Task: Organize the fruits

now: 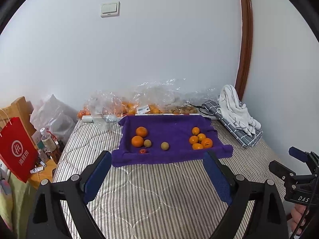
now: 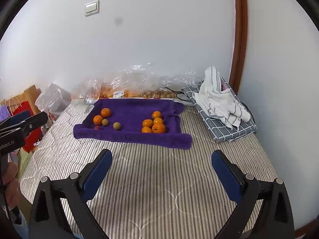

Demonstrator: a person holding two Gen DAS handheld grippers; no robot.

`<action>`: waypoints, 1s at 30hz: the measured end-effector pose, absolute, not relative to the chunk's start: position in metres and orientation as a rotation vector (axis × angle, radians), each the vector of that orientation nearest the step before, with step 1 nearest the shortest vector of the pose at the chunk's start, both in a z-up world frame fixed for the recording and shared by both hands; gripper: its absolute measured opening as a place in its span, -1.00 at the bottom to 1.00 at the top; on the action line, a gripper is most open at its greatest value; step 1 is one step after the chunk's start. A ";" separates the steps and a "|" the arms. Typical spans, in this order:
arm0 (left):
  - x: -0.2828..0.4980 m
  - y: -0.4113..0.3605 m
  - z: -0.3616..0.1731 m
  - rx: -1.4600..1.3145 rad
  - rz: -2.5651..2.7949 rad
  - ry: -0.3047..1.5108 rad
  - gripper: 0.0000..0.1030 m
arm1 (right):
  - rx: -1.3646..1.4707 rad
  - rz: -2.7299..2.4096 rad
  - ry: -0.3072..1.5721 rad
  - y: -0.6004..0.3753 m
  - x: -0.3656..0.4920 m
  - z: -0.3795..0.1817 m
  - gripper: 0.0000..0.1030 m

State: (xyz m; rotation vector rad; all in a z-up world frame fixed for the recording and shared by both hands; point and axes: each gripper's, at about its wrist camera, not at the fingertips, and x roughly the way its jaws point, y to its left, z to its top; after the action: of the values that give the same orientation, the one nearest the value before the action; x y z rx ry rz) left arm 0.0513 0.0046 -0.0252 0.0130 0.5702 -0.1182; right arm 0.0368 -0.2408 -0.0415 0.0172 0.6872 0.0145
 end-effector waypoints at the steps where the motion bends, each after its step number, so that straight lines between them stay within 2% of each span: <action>1: 0.051 0.004 -0.025 0.014 -0.116 0.570 0.80 | 0.016 0.013 0.687 -0.241 0.037 -0.041 0.92; 30: 0.051 0.008 -0.027 0.016 -0.121 0.571 0.80 | 0.035 0.000 0.690 -0.244 0.035 -0.045 0.92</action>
State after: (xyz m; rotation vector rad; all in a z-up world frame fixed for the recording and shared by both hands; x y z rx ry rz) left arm 0.0509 0.0083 -0.0271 0.0162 0.5710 -0.1213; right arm 0.0346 -0.2435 -0.0449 0.0348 0.6905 -0.0002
